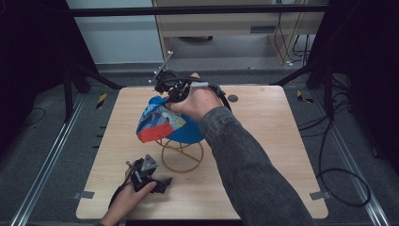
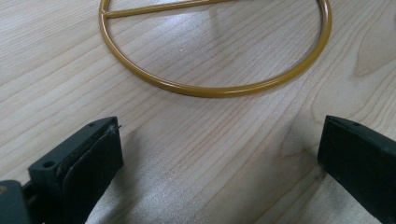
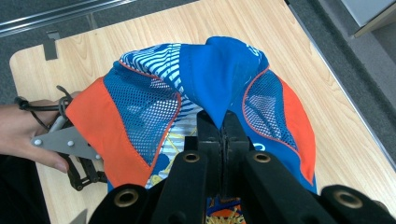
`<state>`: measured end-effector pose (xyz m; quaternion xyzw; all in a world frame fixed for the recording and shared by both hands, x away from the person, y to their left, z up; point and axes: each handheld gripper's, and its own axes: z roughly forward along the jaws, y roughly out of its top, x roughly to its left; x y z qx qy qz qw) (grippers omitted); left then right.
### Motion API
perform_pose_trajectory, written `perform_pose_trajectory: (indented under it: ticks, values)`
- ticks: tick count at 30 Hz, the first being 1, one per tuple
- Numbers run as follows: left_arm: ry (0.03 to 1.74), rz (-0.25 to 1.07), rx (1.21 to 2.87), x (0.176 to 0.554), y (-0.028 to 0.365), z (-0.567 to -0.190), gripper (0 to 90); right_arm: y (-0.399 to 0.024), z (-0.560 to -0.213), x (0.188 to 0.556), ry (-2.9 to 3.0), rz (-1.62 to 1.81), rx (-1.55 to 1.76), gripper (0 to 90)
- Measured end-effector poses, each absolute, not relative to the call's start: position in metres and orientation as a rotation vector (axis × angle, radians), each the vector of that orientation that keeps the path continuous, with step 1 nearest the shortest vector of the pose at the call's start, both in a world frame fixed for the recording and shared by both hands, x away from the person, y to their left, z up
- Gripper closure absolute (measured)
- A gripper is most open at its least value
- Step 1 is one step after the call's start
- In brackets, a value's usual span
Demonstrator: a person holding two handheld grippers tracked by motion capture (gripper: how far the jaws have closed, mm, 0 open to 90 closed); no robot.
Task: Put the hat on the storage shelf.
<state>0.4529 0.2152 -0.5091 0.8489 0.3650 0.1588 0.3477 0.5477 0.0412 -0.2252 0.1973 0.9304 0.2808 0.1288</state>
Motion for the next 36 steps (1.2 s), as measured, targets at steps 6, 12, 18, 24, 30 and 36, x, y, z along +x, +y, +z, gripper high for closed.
perform_pose_trajectory:
  ticks: [6,12,18,24,30,36]
  values:
    - [0.948,0.414,2.203,0.4528,0.215,-0.509,0.0,0.0458,-0.2245,0.5472,2.707,0.821,0.552,89.4]
    - [0.948,0.414,2.203,0.4527,0.2147,-0.509,0.0,0.0448,-0.2275,0.5478,2.697,0.837,0.561,88.5]
    - [0.945,0.409,2.202,0.4528,0.2146,-0.5091,0.0,0.045,-0.2288,0.547,2.7,0.849,0.545,86.2]
    - [0.946,0.411,2.201,0.4527,0.2143,-0.5091,0.0,0.0426,-0.2287,0.5459,2.704,0.834,0.551,80.6]
    - [0.946,0.411,2.202,0.4527,0.2143,-0.5091,0.0,0.0425,-0.2289,0.5462,2.707,0.835,0.551,78.5]
    - [0.946,0.411,2.202,0.4527,0.2143,-0.5091,0.0,0.0411,-0.2292,0.5457,2.707,0.837,0.553,72.6]
